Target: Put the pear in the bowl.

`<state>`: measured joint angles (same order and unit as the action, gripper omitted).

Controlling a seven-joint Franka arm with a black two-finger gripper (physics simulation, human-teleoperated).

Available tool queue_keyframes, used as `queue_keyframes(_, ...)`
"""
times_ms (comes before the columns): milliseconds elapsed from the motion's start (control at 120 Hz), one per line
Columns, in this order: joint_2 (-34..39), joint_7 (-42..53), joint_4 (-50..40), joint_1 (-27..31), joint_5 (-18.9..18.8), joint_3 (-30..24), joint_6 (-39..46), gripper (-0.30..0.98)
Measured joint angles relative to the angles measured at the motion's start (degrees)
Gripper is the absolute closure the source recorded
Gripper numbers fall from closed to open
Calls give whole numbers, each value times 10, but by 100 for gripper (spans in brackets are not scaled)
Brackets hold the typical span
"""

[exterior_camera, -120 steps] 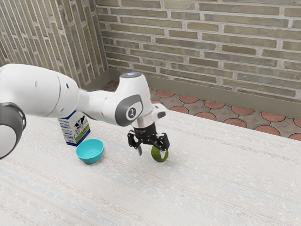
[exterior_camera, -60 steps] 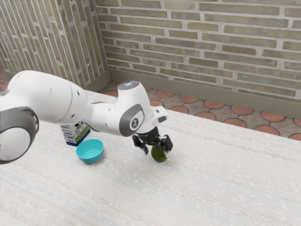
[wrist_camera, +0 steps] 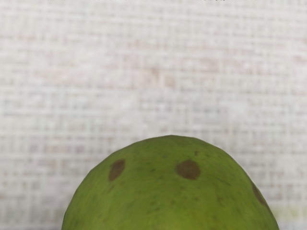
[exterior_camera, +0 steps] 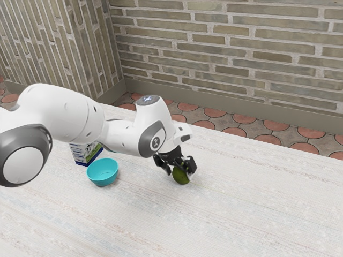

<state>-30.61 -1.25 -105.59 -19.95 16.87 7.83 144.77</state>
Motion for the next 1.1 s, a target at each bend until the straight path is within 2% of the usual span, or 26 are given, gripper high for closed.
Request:
queue_keyframes(133,-1,7,1,0,0,0,1,23)
queue_keyframes(483,13,7,10,0,-13,11,-2,38)
queue_keyframes(600,48,4,1,0,-22,44,-26,41)
queue_keyframes(750,110,-1,-71,1,-33,100,-55,41)
queue_keyframes(883,151,-8,-104,6,-61,147,-80,53)
queue_keyframes(1100,164,-28,-132,14,-95,214,-119,68)
